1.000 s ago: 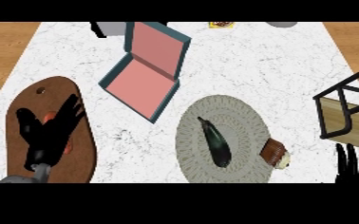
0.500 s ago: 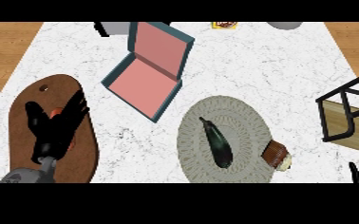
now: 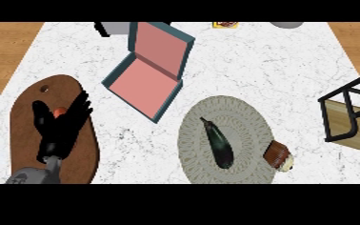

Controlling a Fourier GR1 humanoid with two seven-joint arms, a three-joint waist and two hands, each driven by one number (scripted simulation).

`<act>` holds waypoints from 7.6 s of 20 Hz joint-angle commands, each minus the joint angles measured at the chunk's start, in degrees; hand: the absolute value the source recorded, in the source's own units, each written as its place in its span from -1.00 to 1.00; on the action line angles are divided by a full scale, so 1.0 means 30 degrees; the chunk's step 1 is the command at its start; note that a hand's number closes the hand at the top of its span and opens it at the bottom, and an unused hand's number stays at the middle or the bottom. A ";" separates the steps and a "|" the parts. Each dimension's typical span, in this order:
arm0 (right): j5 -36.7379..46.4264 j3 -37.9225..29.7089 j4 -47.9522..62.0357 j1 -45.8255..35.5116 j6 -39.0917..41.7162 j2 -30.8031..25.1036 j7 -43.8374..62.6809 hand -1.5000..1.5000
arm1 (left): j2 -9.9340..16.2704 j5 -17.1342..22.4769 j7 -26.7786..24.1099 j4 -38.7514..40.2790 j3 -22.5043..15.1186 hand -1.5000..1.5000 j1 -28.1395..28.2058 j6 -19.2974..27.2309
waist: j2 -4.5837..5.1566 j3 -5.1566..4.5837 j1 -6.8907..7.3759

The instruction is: Pick the cupcake from the placemat and place it in the tiered shelf

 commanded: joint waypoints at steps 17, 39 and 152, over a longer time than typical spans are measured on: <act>0.4392 0.2094 -0.4797 0.0591 -0.4457 0.2333 0.4766 -1.00 | -0.1116 -0.1365 0.0265 0.1355 0.1940 0.00 0.0465 -0.1931 | 0.0134 -0.0086 0.0030; 0.7635 0.2503 -0.4474 -0.2098 -0.8428 0.4510 0.7881 -1.00 | -0.2902 -0.3824 0.1760 -0.0740 0.3563 0.00 0.1329 -0.2540 | 0.0120 -0.0081 0.0077; 0.6962 -0.3483 0.9341 -1.6977 -0.0513 -1.7753 1.2268 -1.00 | -0.5535 -0.6535 0.2228 0.0164 0.5171 0.00 0.0045 -0.3685 | 0.0156 -0.0085 0.0312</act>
